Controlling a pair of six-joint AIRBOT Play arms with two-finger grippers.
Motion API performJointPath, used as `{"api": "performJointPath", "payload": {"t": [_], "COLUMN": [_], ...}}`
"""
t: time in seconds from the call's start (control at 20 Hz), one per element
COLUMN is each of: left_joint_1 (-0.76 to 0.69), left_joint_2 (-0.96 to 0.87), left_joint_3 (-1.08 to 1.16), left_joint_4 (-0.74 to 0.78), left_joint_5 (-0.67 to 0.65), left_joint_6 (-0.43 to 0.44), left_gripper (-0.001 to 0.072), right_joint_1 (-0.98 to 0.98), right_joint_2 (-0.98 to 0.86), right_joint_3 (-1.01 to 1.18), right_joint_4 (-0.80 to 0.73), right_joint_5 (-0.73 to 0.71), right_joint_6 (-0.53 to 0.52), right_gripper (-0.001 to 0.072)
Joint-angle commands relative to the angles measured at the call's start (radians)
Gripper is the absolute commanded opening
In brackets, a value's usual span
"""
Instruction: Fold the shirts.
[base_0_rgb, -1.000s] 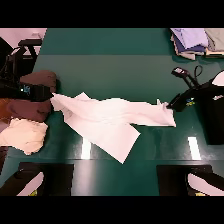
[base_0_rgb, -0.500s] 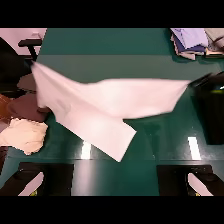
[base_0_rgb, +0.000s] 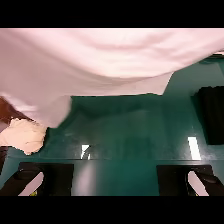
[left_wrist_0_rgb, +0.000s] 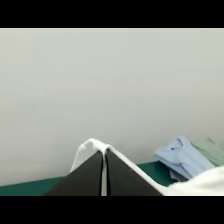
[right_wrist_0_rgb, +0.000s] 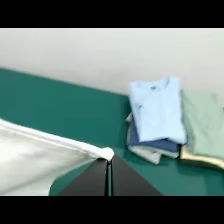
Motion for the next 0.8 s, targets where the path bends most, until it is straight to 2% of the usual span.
{"api": "performJointPath", "payload": {"t": [0.0, 0.2, 0.4, 0.55, 0.75], "left_joint_1": [0.000, 0.000, 0.000, 0.000, 0.000], "left_joint_2": [-0.002, -0.011, -0.040, -0.169, -0.449], "left_joint_3": [0.076, 0.040, -0.291, -0.494, -0.560], "left_joint_4": [0.000, 0.004, -0.002, -0.007, -0.019], "left_joint_5": [0.086, 0.071, -0.016, -0.100, -0.080], "left_joint_6": [-0.035, -0.035, -0.035, -0.028, 0.027], "left_gripper": [0.0021, 0.0021, 0.0021, 0.0022, 0.0024], "right_joint_1": [-0.090, -0.097, -0.010, 0.070, 0.101], "right_joint_2": [-0.063, -0.153, -0.246, -0.399, -0.641], "right_joint_3": [0.248, 0.320, 0.142, 0.019, -0.109], "right_joint_4": [0.000, 0.002, 0.000, -0.068, -0.082], "right_joint_5": [0.121, 0.174, 0.203, 0.237, 0.233], "right_joint_6": [0.041, 0.081, 0.081, 0.116, 0.123], "right_gripper": [0.0011, 0.0011, 0.0011, 0.0011, 0.0011]}}
